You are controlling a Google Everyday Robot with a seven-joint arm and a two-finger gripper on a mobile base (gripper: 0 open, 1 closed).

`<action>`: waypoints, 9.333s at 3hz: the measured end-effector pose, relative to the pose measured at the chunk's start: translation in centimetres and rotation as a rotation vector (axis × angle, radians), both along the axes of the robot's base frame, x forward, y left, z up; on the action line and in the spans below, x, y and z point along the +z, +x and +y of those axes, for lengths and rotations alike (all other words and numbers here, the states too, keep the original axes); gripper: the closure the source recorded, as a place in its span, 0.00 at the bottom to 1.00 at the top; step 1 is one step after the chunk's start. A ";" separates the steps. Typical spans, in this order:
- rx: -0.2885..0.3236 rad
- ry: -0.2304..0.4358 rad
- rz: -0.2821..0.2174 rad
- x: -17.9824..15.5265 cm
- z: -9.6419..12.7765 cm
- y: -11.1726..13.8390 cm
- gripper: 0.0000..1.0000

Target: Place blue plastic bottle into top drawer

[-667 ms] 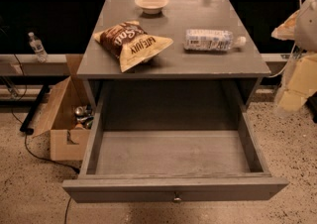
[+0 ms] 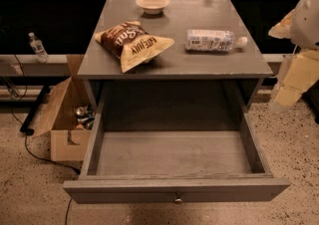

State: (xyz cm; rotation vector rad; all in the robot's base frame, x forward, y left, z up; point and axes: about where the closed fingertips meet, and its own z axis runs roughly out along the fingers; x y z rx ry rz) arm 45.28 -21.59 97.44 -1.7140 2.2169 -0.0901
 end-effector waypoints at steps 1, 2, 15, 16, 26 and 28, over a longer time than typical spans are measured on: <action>-0.044 0.038 -0.014 -1.9 -0.5 5.5 0.00; -0.043 0.038 -0.015 -1.9 -0.4 5.6 0.00; 0.050 0.284 0.038 -10.6 6.8 28.1 0.71; 0.063 0.339 -0.012 -8.1 5.4 25.0 0.94; -0.024 0.405 0.287 -24.7 13.7 5.4 1.00; -0.083 0.444 0.325 -27.5 13.3 6.0 0.75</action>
Offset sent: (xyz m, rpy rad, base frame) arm 0.0899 -0.0099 -0.0304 0.0672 -0.0171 -0.0745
